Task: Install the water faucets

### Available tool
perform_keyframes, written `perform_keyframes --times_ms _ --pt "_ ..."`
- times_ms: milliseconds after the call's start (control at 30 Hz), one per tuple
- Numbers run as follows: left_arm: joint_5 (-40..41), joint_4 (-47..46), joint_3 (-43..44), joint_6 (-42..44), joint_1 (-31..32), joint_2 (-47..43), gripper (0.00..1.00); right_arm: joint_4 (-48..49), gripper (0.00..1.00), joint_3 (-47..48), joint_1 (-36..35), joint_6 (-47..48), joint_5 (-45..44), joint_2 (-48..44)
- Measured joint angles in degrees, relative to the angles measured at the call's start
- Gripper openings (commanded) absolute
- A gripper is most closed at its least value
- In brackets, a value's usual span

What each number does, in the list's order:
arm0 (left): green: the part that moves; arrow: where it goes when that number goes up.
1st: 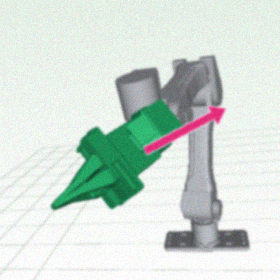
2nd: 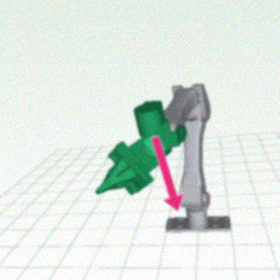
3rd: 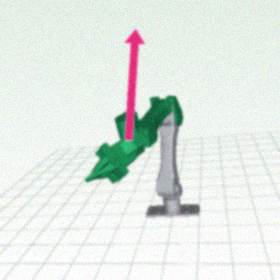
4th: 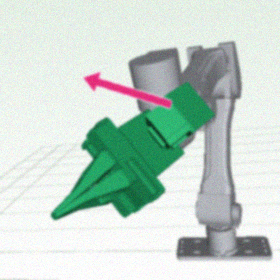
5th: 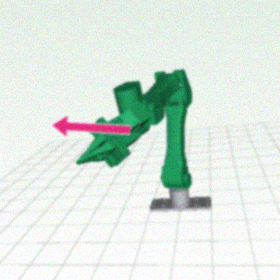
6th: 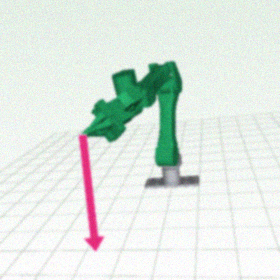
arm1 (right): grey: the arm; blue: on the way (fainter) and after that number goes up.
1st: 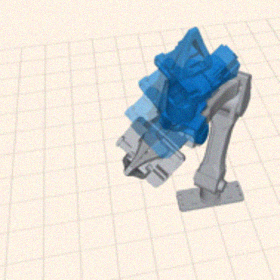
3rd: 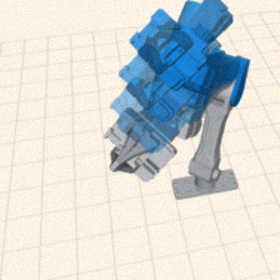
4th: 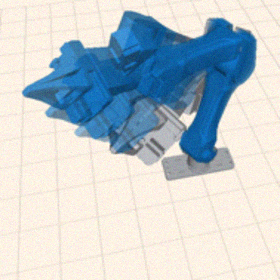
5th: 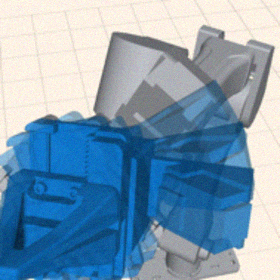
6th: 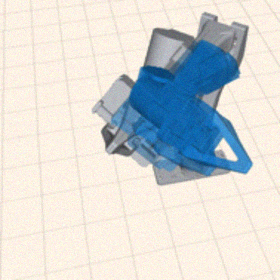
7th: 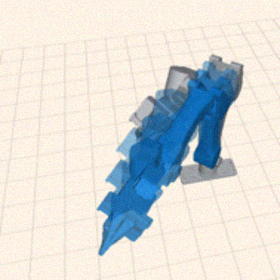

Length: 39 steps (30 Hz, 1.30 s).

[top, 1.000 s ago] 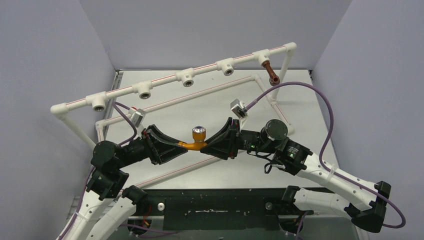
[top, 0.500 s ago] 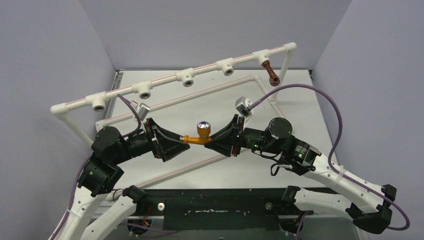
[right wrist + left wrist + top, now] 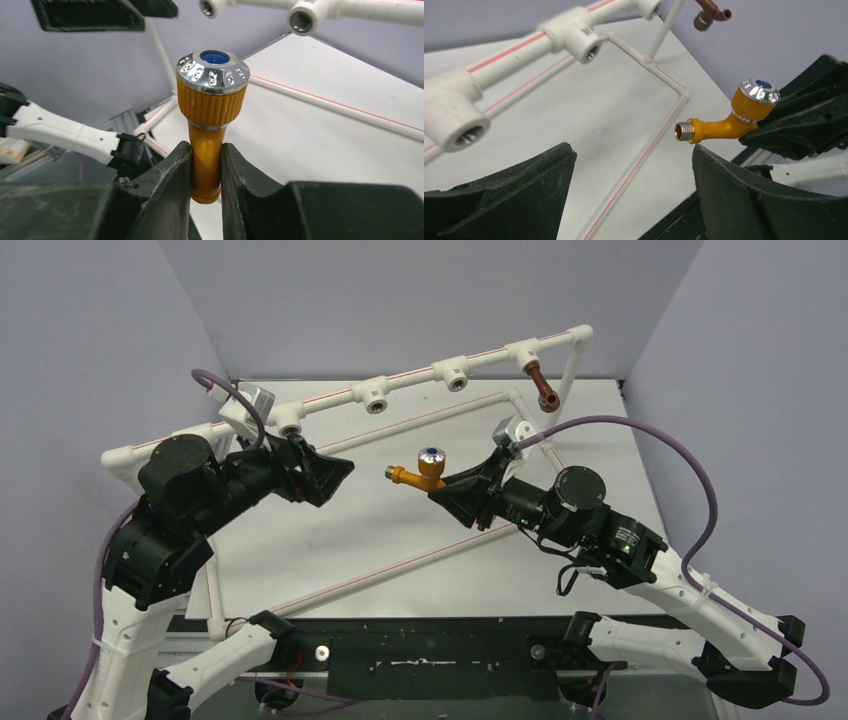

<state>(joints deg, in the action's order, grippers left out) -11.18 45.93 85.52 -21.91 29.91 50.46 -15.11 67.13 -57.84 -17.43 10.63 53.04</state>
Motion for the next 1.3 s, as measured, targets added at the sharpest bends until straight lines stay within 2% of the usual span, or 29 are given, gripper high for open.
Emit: perform_keyframes --times_ms 167,300,467,633,833,1067,1300 --pt "8.7 3.0 12.2 5.9 0.0 6.6 0.84 0.0 0.0 0.2 0.0 4.8 -6.8 2.0" --pt "17.2 3.3 17.2 9.2 0.0 10.6 0.83 1.0 0.0 0.2 -0.5 7.1 -11.2 3.4" --pt "27.8 3.0 18.2 11.8 0.0 14.0 0.81 3.5 0.0 0.1 -2.4 8.8 -18.6 3.9" --pt "36.0 0.0 15.3 13.4 -0.7 16.2 0.81 7.9 0.0 -1.1 -4.3 9.1 -25.8 4.0" --pt "38.5 -5.3 9.7 13.7 -8.4 17.9 0.81 11.0 0.0 -1.4 -5.7 9.0 -28.9 6.2" --pt "37.2 -10.4 5.7 11.6 -17.9 21.4 0.81 12.0 0.0 -1.4 -6.6 8.7 -29.4 9.2" --pt "35.6 -15.8 2.3 9.7 -23.8 24.0 0.8 12.1 0.0 -1.4 -7.4 8.2 -29.6 10.4"
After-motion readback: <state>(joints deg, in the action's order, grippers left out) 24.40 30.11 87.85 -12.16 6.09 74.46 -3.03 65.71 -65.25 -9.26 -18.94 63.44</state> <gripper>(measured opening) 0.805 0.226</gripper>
